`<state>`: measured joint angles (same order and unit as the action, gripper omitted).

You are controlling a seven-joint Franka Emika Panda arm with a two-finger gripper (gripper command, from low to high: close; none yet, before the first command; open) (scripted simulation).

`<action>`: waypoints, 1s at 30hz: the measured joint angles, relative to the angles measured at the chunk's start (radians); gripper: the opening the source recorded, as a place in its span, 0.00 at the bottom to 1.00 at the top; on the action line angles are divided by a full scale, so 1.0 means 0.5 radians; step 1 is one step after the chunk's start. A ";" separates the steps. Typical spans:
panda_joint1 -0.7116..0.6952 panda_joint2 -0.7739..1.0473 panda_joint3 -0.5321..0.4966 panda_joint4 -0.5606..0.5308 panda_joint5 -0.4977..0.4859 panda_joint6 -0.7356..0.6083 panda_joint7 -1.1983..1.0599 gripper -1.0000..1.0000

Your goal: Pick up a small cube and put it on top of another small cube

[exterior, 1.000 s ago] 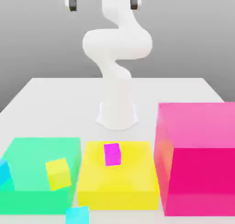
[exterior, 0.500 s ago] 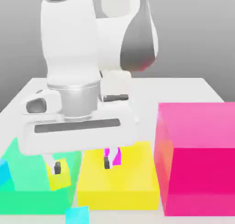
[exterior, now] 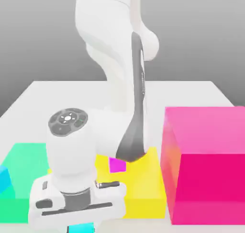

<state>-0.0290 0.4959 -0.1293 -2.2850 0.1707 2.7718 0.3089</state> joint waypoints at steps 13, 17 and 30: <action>0.116 -0.827 -0.058 -0.407 -0.146 -0.427 0.156 0.00; 0.138 -1.114 -0.038 -0.600 -0.208 -0.517 0.228 0.00; 0.074 -1.818 0.135 -1.177 -0.404 -0.624 0.446 0.00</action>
<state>0.0078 -0.4130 -0.0620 -2.8734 -0.0314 2.4599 0.5321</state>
